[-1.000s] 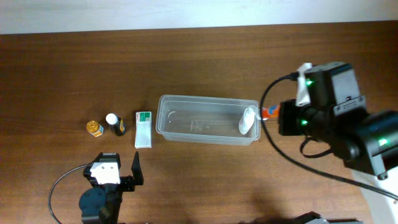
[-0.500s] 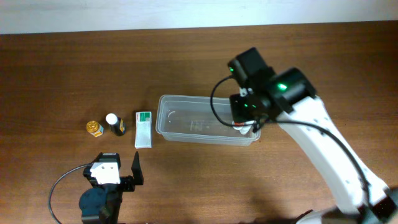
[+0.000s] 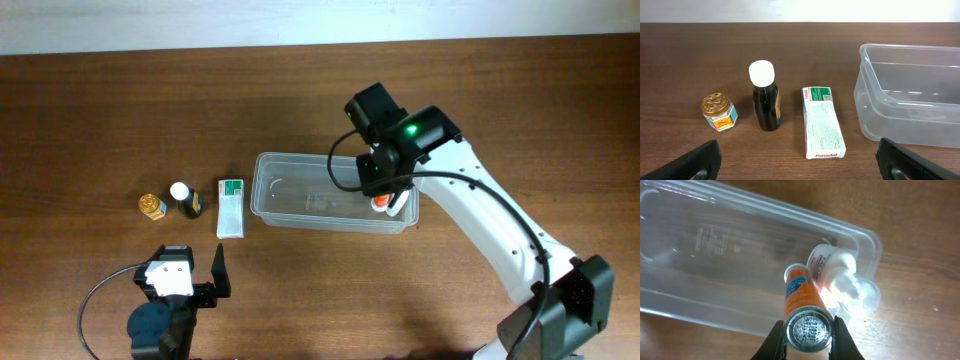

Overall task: Pack container
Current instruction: 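Lower the orange tube into the container and open right gripper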

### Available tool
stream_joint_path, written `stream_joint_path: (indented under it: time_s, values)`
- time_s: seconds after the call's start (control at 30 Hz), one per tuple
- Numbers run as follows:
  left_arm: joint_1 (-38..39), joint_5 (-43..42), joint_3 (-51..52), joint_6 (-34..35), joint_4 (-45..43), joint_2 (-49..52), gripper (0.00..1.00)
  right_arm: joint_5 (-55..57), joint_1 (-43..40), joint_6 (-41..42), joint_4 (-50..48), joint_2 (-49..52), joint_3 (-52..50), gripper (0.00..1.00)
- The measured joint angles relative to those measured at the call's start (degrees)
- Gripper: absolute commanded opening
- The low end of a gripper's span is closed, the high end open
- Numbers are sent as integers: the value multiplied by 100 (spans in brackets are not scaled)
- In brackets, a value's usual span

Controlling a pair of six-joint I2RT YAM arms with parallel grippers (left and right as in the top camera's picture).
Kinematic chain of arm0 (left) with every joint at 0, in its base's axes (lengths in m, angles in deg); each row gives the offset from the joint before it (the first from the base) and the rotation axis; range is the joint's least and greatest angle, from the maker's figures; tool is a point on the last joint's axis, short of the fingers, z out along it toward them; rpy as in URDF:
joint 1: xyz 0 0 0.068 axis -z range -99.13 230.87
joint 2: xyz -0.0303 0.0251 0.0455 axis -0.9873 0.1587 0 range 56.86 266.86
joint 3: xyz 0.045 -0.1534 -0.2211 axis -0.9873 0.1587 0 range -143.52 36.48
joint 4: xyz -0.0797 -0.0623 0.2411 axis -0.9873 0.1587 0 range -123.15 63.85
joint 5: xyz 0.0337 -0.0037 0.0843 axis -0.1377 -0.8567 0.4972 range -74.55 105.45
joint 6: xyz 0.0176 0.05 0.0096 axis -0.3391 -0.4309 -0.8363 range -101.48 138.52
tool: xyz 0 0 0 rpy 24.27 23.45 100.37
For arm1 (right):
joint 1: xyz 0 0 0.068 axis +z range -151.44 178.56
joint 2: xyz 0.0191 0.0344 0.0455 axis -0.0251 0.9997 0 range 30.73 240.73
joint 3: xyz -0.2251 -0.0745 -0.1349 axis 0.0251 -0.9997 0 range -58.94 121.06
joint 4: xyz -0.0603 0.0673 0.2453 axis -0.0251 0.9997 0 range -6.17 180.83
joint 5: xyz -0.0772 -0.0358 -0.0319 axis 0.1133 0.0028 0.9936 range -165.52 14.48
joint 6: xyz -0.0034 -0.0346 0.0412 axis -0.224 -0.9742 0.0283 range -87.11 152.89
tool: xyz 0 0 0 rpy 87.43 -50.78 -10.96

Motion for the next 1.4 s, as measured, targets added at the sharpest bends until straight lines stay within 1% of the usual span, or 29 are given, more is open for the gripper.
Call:
stream_joint_path:
  time_s: [0.2,0.37,0.4,0.47,0.57,0.6,0.77,0.87,1.0,1.13,1.23,1.3,1.4]
  values:
    - [0,0,0,0,0,0,100,-118,0,11,-378,4,-507,4]
    - [0,0,0,0,0,0,100,-190,0,94,-461,4,-723,4]
    - [0,0,0,0,0,0,100,-188,0,109,-470,4,-726,6]
    - [0,0,0,0,0,0,100,-188,0,129,-505,4,-728,16]
    - [0,0,0,0,0,0,100,-205,0,142,-579,2,-732,36]
    - [0,-2,0,0,0,0,100,-212,0,92,-640,-4,-739,41]
    - [0,-2,0,0,2,0,100,-232,0,17,-704,-205,-763,50]
    - [0,-2,0,0,0,0,100,-232,0,0,-719,-623,-763,55]
    - [0,-2,0,0,0,0,100,-234,-39,-9,-715,-1388,-761,55]
    - [0,-2,0,0,0,0,100,-232,-111,-7,-616,-1864,-756,55]
    - [0,-2,0,0,0,0,100,-234,-116,-7,-498,-1891,-756,54]
    - [0,-2,0,0,0,0,100,-234,-116,-7,-446,-1786,-756,50]
    - [0,-2,0,0,0,0,100,-236,-116,-4,-455,-1543,-756,49]
